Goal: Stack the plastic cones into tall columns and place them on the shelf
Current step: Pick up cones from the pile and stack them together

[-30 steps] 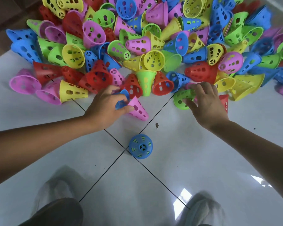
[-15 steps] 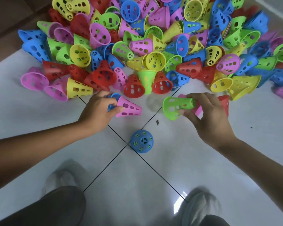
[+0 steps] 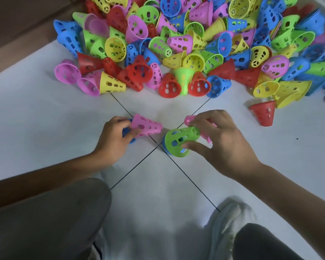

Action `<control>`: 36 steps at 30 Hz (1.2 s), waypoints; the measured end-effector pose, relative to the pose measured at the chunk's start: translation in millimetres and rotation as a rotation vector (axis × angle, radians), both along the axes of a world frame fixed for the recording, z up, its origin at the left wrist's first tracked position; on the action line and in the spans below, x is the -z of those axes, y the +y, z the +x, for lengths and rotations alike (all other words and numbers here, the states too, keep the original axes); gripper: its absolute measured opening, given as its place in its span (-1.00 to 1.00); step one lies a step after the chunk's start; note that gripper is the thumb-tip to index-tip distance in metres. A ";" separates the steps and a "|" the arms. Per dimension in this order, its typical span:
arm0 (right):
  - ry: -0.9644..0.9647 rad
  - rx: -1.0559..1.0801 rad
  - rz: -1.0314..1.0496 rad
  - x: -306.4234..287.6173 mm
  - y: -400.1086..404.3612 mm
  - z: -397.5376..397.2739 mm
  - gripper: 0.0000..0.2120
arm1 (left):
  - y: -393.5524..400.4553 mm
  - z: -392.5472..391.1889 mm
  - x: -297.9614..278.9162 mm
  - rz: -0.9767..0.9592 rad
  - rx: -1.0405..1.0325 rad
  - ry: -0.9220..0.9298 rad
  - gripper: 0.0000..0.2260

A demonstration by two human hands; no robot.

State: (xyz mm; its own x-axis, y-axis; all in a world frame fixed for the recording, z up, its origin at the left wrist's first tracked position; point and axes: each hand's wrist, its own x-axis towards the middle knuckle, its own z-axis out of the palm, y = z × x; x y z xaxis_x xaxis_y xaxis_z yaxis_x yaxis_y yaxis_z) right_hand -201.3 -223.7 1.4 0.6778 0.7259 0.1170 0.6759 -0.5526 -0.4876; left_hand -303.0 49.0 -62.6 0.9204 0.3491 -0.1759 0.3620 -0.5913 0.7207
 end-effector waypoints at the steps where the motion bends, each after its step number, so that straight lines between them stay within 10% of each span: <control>1: -0.002 0.005 -0.019 3.9 2.4 -2.6 -0.51 | -6.9 -5.3 -7.0 -0.039 -0.045 -0.006 -0.69; 23: 0.215 0.262 0.207 -15.7 -1.0 -41.7 -0.54 | -54.8 -14.8 -87.5 -0.438 -0.089 0.113 -0.65; 36: -0.138 0.143 0.174 -12.9 -3.2 -31.4 -0.67 | -61.7 -13.8 -89.3 -0.570 -0.004 0.161 -0.74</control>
State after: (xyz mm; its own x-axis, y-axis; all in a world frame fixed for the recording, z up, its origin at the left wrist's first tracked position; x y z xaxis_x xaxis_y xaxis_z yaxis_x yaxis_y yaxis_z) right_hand -232.7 -226.9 14.3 0.7412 0.5845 0.3301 0.6635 -0.5632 -0.4925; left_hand -316.8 -12.7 26.7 0.8653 0.1621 -0.4743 0.4948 -0.1251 0.8599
